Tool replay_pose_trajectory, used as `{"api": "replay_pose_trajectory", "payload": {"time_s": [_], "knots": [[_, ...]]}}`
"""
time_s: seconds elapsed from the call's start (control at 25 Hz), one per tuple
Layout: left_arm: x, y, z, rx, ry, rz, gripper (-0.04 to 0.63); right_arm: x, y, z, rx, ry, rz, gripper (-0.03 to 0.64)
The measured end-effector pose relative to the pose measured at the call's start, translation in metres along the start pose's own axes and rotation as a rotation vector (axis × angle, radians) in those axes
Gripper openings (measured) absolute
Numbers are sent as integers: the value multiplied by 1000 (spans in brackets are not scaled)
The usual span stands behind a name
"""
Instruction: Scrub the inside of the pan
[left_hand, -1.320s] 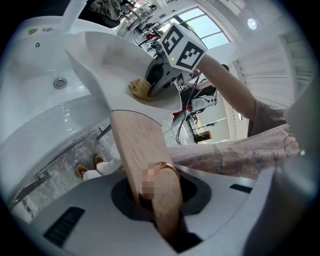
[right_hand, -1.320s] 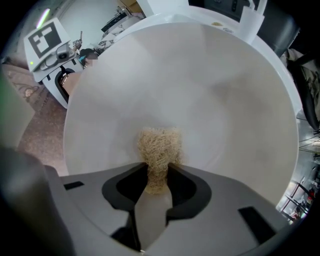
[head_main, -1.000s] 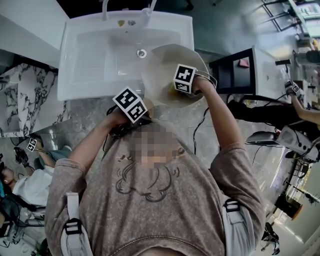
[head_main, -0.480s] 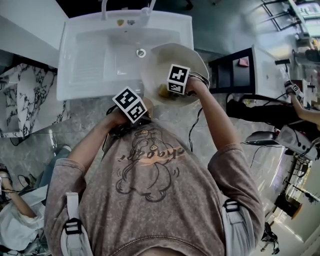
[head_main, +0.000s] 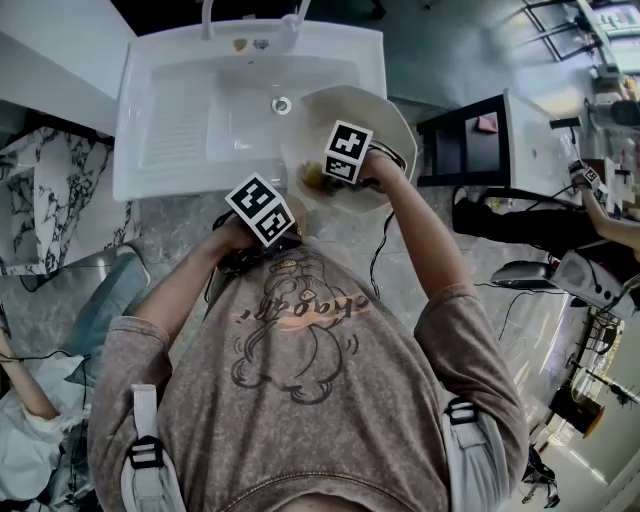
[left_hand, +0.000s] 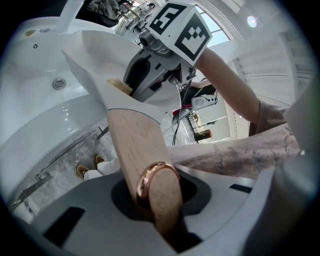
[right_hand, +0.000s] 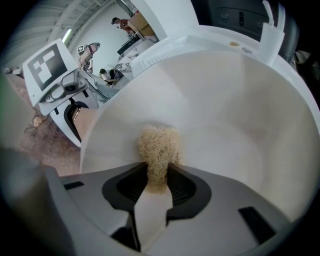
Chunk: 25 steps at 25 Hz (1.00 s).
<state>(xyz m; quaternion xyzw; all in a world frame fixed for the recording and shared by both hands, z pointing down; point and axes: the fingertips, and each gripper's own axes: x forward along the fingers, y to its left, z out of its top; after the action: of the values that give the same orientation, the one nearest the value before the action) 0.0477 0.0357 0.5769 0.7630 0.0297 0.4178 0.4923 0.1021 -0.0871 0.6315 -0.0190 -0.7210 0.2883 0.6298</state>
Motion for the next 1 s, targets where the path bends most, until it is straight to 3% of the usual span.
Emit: {"api": "replay_pose_trajectory", "payload": {"time_s": [0.44,0.72,1.0], "knots": [[-1,-1,1,-8,-6,-7,71,-3,-15,26,43,-84,-68,137],[0,0,2,-17,-17,-10,71,-6,-40,47,66,-162,-200,137],[1,1,1,-24,-23,-8,72,-10,-56,53,90,-214,-262,137]]}}
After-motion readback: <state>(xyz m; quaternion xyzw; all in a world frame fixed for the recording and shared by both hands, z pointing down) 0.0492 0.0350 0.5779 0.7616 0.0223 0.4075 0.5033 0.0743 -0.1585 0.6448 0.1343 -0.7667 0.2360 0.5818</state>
